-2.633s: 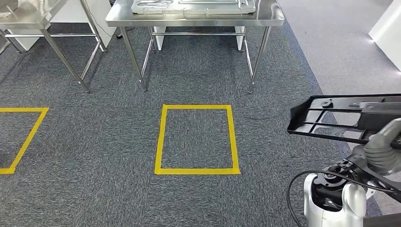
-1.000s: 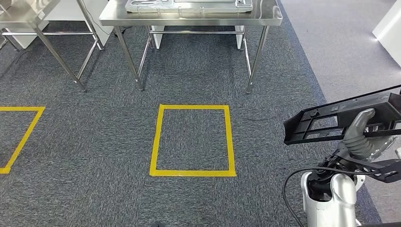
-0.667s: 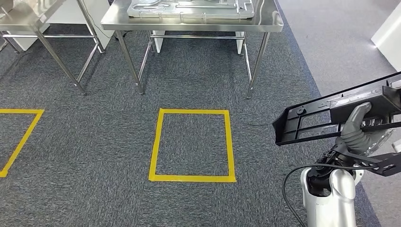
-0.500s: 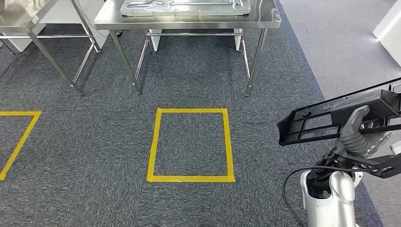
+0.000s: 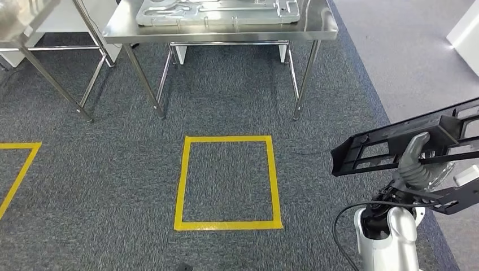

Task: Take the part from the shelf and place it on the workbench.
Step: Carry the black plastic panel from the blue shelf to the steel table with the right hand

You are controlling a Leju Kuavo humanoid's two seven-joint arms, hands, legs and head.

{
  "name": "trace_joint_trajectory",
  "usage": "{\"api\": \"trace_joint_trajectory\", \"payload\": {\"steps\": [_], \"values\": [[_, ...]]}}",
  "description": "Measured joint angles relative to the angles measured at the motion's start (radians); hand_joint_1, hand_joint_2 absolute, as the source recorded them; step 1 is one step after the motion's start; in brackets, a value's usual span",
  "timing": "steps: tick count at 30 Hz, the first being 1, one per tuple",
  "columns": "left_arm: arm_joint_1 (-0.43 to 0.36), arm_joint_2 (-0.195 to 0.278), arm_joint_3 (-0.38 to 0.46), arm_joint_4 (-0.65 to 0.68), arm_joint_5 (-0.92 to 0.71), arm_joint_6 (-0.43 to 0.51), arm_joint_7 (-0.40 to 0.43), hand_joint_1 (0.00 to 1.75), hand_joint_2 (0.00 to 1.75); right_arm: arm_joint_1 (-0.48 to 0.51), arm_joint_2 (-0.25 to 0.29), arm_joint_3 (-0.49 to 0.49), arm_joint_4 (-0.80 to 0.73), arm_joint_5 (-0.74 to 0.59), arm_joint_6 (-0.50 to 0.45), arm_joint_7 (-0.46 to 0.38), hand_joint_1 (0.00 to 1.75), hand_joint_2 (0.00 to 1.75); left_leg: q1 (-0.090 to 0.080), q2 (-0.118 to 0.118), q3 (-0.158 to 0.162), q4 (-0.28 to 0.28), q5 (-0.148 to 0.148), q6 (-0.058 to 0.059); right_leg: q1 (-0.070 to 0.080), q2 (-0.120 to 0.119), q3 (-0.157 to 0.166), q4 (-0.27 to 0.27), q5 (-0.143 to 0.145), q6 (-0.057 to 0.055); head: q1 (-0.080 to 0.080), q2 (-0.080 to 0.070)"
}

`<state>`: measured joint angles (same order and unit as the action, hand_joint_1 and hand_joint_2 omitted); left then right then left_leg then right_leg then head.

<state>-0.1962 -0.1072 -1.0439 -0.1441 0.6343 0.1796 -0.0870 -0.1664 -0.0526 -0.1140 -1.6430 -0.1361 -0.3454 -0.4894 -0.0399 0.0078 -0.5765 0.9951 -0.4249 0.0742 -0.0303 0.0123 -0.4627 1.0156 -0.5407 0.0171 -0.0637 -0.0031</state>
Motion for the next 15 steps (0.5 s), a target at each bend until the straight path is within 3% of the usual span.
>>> {"api": "trace_joint_trajectory", "payload": {"steps": [2, 3, 5, 7, 8, 9, 10, 12, 13, 15], "values": [[0.011, 0.001, 0.000, 0.000, 0.005, 0.000, 0.003, 0.00, 1.75, -0.004, 0.002, 0.000, 0.000, 0.006, 0.001, -0.004, 1.75, 1.75, 0.011, -0.001, 0.061, -0.065, -0.022, 0.000, 0.001, -0.003, -0.047, 0.080, 0.010, 0.005, 0.000, 0.000], [0.018, 0.001, 0.000, -0.001, 0.007, 0.000, 0.003, 0.00, 1.75, -0.005, 0.002, 0.001, 0.001, 0.008, 0.002, -0.004, 1.75, 1.75, 0.016, -0.002, 0.083, -0.077, -0.028, -0.004, 0.001, -0.004, -0.089, 0.137, 0.002, 0.007, 0.000, 0.000], [0.028, -0.002, 0.000, -0.001, 0.009, 0.000, 0.003, 0.00, 1.75, -0.006, 0.002, 0.001, 0.006, 0.011, 0.004, -0.005, 1.75, 1.75, 0.022, -0.007, 0.119, -0.088, -0.050, -0.012, -0.001, -0.005, -0.177, 0.226, -0.042, 0.017, 0.000, 0.000], [0.035, -0.004, 0.000, -0.001, 0.010, 0.001, 0.003, 0.00, 1.75, -0.006, 0.002, 0.001, 0.011, 0.011, 0.005, -0.004, 1.75, 1.75, 0.029, -0.012, 0.160, -0.089, -0.082, -0.023, -0.005, -0.008, -0.229, 0.225, -0.067, 0.030, 0.000, 0.000], [0.037, -0.005, 0.000, -0.001, 0.010, 0.002, 0.003, 0.00, 1.75, -0.006, 0.002, 0.001, 0.012, 0.011, 0.005, -0.004, 1.75, 1.75, 0.034, -0.013, 0.184, -0.089, -0.100, -0.029, -0.007, -0.010, -0.237, 0.189, -0.050, 0.036, 0.000, 0.000], [0.040, -0.005, 0.000, -0.001, 0.011, 0.003, 0.003, 0.00, 1.75, -0.006, 0.002, 0.001, 0.014, 0.011, 0.005, -0.004, 1.75, 1.75, 0.037, -0.014, 0.207, -0.089, -0.120, -0.037, -0.010, -0.014, -0.236, 0.134, -0.004, 0.042, 0.000, 0.000], [0.042, -0.005, 0.000, -0.001, 0.011, 0.004, 0.003, 0.00, 1.75, -0.005, 0.002, 0.001, 0.018, 0.011, 0.005, -0.004, 1.75, 1.75, 0.039, -0.013, 0.230, -0.086, -0.142, -0.044, -0.012, -0.023, -0.235, 0.079, 0.068, 0.043, 0.000, 0.000], [0.043, -0.005, 0.000, 0.000, 0.011, 0.006, 0.003, 0.00, 1.75, -0.005, 0.002, 0.001, 0.028, 0.011, 0.005, -0.002, 1.75, 1.75, 0.038, -0.010, 0.258, -0.086, -0.180, -0.058, -0.009, -0.034, -0.232, 0.023, 0.159, 0.027, 0.000, 0.000], [0.042, -0.005, 0.000, 0.000, 0.011, 0.007, 0.003, 0.00, 1.75, -0.004, 0.003, 0.001, 0.031, 0.011, 0.004, 0.000, 1.75, 1.75, 0.037, -0.008, 0.269, -0.084, -0.189, -0.066, -0.006, -0.034, -0.232, 0.022, 0.169, 0.015, 0.000, 0.000], [0.037, -0.005, 0.000, -0.001, 0.011, 0.009, 0.003, 0.00, 1.75, -0.007, 0.003, 0.000, 0.030, 0.012, 0.003, 0.001, 1.75, 1.75, 0.038, -0.005, 0.269, -0.053, -0.179, -0.077, -0.005, -0.022, -0.216, 0.027, 0.143, -0.004, 0.000, 0.000]]}}
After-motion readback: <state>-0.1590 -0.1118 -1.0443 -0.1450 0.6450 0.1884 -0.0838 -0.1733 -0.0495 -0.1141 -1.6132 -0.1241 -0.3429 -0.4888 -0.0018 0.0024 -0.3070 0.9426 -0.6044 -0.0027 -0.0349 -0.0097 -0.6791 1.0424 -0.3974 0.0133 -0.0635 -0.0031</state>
